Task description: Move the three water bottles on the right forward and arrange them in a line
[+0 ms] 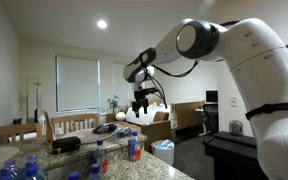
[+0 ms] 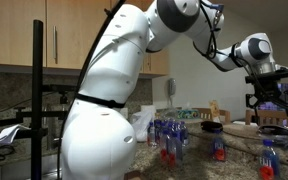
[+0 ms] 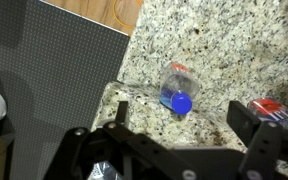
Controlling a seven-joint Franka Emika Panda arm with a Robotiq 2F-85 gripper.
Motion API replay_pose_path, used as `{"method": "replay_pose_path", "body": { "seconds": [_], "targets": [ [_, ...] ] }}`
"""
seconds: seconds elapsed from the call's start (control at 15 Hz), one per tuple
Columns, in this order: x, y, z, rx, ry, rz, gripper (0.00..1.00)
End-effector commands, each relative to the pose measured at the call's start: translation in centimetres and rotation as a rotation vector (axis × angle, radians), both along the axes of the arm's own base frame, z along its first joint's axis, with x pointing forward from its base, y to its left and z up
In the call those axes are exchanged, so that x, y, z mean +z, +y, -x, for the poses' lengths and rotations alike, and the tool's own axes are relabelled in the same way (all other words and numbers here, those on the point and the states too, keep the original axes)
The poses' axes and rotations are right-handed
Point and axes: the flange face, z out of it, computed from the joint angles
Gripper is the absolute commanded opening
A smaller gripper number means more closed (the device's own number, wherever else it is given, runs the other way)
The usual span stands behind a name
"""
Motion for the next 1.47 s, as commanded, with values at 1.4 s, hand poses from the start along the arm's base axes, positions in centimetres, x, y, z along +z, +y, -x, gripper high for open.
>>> {"method": "replay_pose_path", "body": {
  "seconds": [1.4],
  "targets": [
    [-10.4, -0.6, -5.8, -0.432, 0.064, -0.142, 1.0]
  ]
}}
